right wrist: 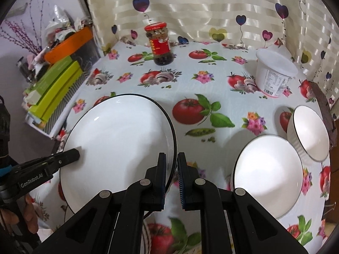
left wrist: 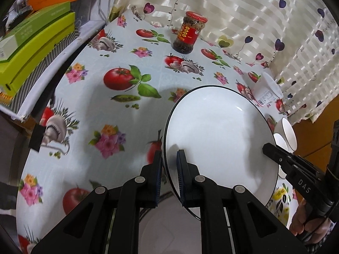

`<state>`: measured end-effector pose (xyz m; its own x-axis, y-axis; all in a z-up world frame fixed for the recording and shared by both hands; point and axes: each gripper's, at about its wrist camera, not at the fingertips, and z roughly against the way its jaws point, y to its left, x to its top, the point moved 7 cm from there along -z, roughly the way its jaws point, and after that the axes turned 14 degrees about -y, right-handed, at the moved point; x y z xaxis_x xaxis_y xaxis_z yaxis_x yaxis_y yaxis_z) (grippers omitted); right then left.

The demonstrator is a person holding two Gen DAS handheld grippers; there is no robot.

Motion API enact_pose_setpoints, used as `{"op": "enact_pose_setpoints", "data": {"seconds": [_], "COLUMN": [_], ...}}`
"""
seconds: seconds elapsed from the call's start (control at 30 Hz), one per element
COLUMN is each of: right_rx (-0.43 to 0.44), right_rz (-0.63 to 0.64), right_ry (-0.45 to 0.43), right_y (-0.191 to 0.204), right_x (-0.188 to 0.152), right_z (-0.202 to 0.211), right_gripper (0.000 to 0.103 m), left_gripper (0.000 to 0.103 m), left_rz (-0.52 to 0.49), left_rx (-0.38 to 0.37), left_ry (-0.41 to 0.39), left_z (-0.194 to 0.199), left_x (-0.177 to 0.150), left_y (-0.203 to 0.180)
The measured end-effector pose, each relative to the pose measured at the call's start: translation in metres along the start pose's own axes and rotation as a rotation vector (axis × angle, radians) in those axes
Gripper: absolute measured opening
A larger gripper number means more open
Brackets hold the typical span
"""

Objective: Organize plates and bowls
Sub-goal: 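Lift the white plate with both tools off the table, then carry the white plate with both tools and lower it onto the plate stack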

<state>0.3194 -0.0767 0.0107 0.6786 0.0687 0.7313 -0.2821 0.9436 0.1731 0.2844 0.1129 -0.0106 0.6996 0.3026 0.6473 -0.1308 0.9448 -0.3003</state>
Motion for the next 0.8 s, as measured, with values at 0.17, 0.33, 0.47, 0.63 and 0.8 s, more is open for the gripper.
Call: {"op": "enact_pose_setpoints", "data": {"seconds": [0.17,0.33,0.47,0.63,0.8], "right_rx": [0.014,0.031,0.039,0.049,0.056], "right_rz": [0.001,-0.007,-0.007,-0.003,0.001], "right_ry": [-0.007,-0.011,-0.014,-0.012,0.003], "right_y": [0.008,0.015,0.019,0.025,0.03], "right_x": [-0.015,-0.033,-0.045,-0.061,-0.075], "right_z": [0.016,0.03,0.038,0.047,0.05], "right_gripper": [0.011,0.011,0.011,0.011,0.011], "left_gripper": [0.013,0.013,0.013,0.013,0.013], "left_rz": [0.0,0.006,-0.002,-0.005,-0.004], "left_rx": [0.003,0.005,0.011,0.017,0.027], "left_ry": [-0.014,-0.012,-0.022,-0.022,-0.018], "left_z": [0.017,0.03,0.04,0.048,0.054], "left_x": [-0.014,-0.031,-0.042,-0.054,-0.068], "left_y": [0.004,0.008,0.011,0.015,0.021]}}
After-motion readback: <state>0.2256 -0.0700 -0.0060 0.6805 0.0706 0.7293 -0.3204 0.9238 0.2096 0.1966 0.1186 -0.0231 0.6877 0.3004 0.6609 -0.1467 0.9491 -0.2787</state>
